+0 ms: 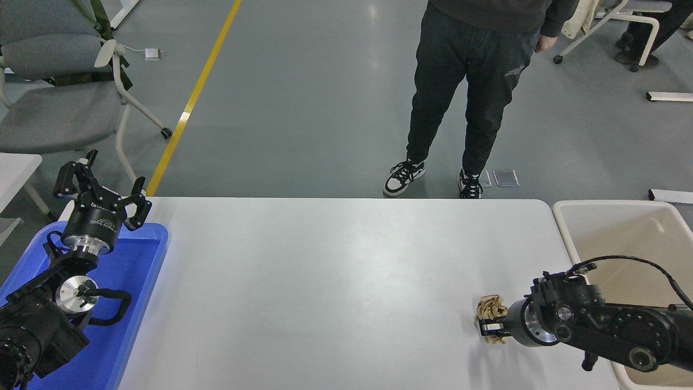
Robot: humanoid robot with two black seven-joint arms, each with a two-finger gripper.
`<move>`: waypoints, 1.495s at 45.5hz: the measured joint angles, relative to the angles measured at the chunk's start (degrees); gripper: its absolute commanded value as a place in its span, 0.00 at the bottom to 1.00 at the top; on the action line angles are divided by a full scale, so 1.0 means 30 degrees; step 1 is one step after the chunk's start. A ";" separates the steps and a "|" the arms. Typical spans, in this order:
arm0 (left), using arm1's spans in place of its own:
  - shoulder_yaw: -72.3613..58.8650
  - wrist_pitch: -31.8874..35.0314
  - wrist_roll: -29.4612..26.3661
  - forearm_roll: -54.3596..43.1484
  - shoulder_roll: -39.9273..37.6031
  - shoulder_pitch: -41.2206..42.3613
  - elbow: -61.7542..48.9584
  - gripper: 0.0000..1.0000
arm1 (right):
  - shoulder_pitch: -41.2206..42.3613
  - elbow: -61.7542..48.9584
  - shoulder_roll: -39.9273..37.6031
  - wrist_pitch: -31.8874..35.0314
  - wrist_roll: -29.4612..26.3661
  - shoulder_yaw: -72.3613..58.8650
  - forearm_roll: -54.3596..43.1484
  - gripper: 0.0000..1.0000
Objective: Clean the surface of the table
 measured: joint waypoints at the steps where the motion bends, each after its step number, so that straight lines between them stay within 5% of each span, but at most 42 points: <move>1: 0.0000 0.0000 0.0000 0.0000 0.0000 0.0000 -0.0001 1.00 | 0.0047 -0.0021 -0.0013 -0.0006 0.0043 0.0038 -0.0001 0.00; 23: 0.0000 0.0000 0.0000 0.0005 0.0001 0.0001 -0.0008 1.00 | 0.1563 0.1433 -0.2237 0.0643 0.0445 0.1485 0.1321 0.00; 44: 0.0000 -0.0001 0.0000 -0.0004 0.0000 0.0002 -0.0002 1.00 | 0.6802 0.4407 -0.7009 0.4428 0.0506 0.3758 0.5128 0.00; 68: 0.0000 -0.0001 0.0000 -0.0002 0.0000 0.0015 0.0002 1.00 | 0.8014 0.4944 -1.0242 0.7385 0.0486 0.6971 0.6112 0.00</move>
